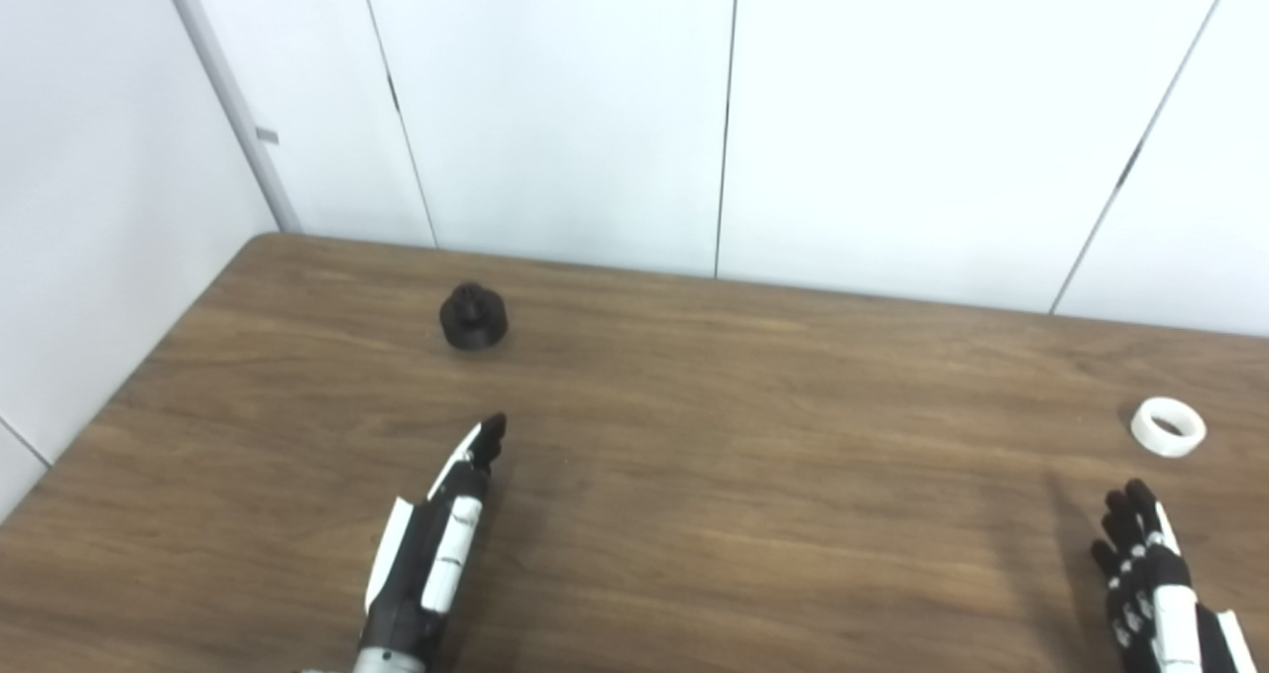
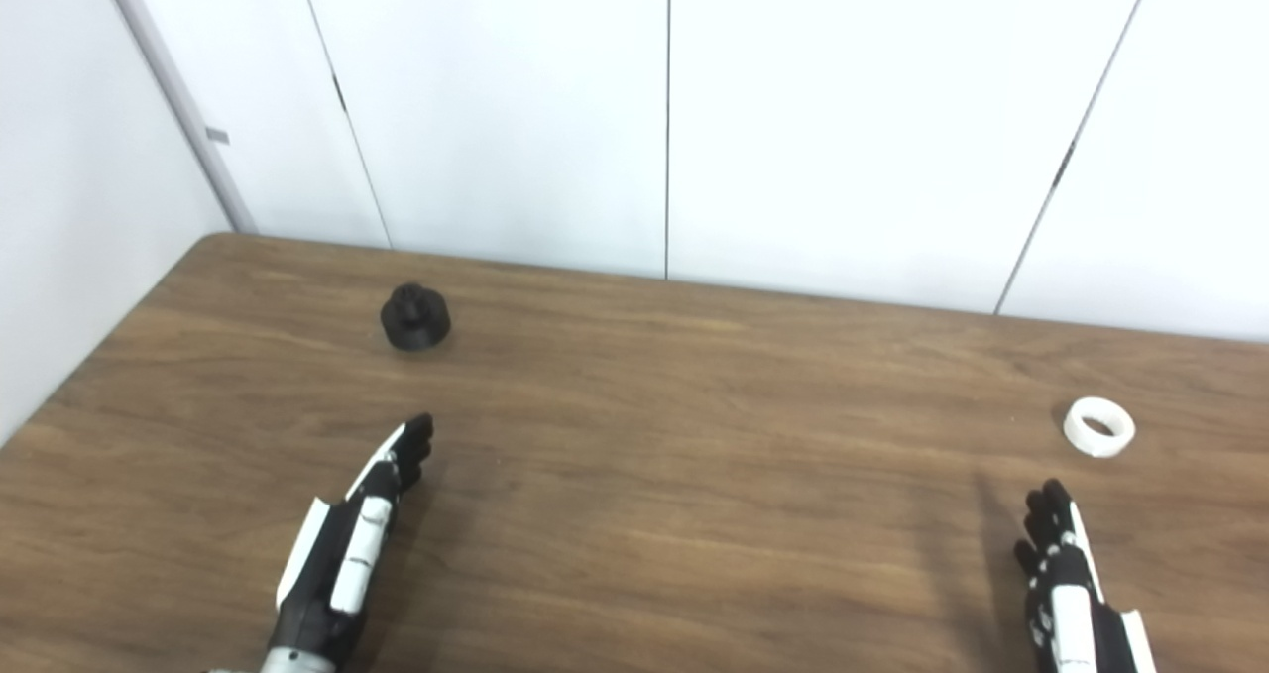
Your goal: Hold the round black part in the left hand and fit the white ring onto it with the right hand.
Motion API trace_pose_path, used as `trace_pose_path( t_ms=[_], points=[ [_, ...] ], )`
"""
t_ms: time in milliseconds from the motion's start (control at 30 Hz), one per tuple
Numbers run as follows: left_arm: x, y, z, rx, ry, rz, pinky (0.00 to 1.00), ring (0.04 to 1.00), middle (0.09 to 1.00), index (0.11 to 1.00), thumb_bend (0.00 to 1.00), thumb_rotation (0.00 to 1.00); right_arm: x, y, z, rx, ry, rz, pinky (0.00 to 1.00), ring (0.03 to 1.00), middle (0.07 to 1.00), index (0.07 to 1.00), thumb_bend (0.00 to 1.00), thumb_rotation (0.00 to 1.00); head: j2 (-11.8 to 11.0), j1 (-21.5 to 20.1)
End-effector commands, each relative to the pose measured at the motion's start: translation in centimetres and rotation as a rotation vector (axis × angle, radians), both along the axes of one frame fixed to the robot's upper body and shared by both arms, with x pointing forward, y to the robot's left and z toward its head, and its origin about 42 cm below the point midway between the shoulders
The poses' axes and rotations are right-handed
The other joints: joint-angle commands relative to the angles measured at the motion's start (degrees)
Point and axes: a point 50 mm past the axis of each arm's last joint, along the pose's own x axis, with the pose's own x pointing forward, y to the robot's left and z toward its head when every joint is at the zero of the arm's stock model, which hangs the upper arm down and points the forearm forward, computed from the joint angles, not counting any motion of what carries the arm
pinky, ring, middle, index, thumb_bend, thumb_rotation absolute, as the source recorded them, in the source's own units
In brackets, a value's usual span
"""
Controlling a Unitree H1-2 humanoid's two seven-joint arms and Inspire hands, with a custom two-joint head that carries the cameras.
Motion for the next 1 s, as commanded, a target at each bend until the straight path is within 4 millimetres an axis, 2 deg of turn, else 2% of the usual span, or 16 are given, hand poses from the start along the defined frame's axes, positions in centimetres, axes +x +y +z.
trace_pose_path(
  t_ms=[0, 167, 233, 333, 367, 400, 433, 500, 533, 700, 733, 833, 967],
  points=[
    [-1.0, -1.3, -1.1, -0.027, 0.004, 0.026, 0.98, 0.962, 0.951, 0.949, 0.53, 0.99, -2.4, -1.1, -1.1, -0.028, 0.048, 0.001, 1.0, 1.0, 0.997, 1.0, 0.45, 1.0, 0.0, 0.1],
    [-0.9, -1.4, -1.3, -0.021, 0.024, 0.027, 1.0, 0.972, 0.954, 0.954, 0.59, 0.93, -2.3, -1.2, -1.3, -0.032, 0.052, -0.003, 1.0, 1.0, 0.998, 1.0, 0.43, 1.0, 0.0, -0.2],
    [-0.9, -1.4, -1.2, -0.023, 0.031, 0.024, 1.0, 0.988, 0.965, 0.959, 0.6, 0.87, -2.3, -1.2, -1.3, -0.028, 0.048, -0.001, 1.0, 1.0, 0.998, 1.0, 0.44, 1.0, 0.0, -0.2],
    [-0.9, -1.3, -0.8, 0.017, 0.038, 0.049, 1.0, 0.985, 0.971, 0.958, 0.61, 0.69, -2.2, -1.2, -1.3, -0.019, 0.044, -0.002, 1.0, 1.0, 0.995, 1.0, 0.41, 1.0, 0.0, -0.2],
    [-0.7, -1.3, -0.5, 0.034, 0.036, 0.064, 0.99, 0.977, 0.966, 0.956, 0.61, 0.63, -2.2, -1.2, -1.4, -0.019, 0.048, -0.004, 1.0, 1.0, 0.994, 1.0, 0.41, 1.0, 0.5, -1.4],
    [-0.7, -1.2, -0.3, 0.044, 0.035, 0.074, 0.99, 0.972, 0.959, 0.951, 0.63, 0.54, -2.2, -1.2, -1.4, -0.019, 0.051, -0.006, 1.0, 1.0, 0.993, 1.0, 0.41, 1.0, 0.6, -1.4],
    [-0.4, -1.1, 0.1, 0.068, 0.028, 0.096, 0.99, 0.97, 0.956, 0.949, 0.64, 0.5, -2.2, -1.3, -1.4, -0.027, 0.055, -0.009, 1.0, 1.0, 0.992, 1.0, 0.41, 1.0, 0.6, -1.4],
    [0.2, -0.7, 1.1, 0.121, 0.01, 0.131, 1.0, 0.965, 0.934, 0.931, 0.75, 0.37, -2.2, -1.2, -1.4, -0.03, 0.064, -0.014, 1.0, 1.0, 0.985, 1.0, 0.43, 1.0, 0.9, -1.0],
    [0.5, -0.5, 1.5, 0.142, 0.004, 0.141, 1.0, 0.965, 0.93, 0.928, 0.78, 0.35, -2.2, -1.2, -1.4, -0.03, 0.067, -0.013, 1.0, 1.0, 0.984, 1.0, 0.43, 1.0, 0.9, -1.0],
    [2.7, 1.4, 4.5, 0.247, -0.006, 0.161, 1.0, 0.976, 0.933, 0.936, 0.96, 0.38, -2.3, -1.1, -1.4, -0.028, 0.066, -0.01, 1.0, 1.0, 0.987, 1.0, 0.43, 1.0, 1.1, -0.7],
    [3.1, 1.8, 5.2, 0.27, -0.006, 0.165, 0.97, 0.964, 0.937, 0.944, 0.98, 0.39, -2.3, -1.1, -1.4, -0.029, 0.064, -0.009, 1.0, 1.0, 0.99, 1.0, 0.43, 1.0, 1.1, -0.9],
    [4.5, 3.1, 6.9, 0.362, -0.009, 0.197, 0.9, 0.941, 0.94, 0.937, 0.99, 0.4, -2.3, -1.1, -1.5, -0.031, 0.063, -0.013, 1.0, 1.0, 0.985, 1.0, 0.42, 1.0, 1.2, -0.9],
    [6.3, 4.7, 8.4, 0.505, -0.005, 0.219, 0.99, 0.992, 0.97, 0.948, 0.98, 0.4, -2.2, -1.0, -1.5, -0.036, 0.07, -0.016, 1.0, 1.0, 0.971, 1.0, 0.45, 1.0, 1.4, -1.0]
  ],
)
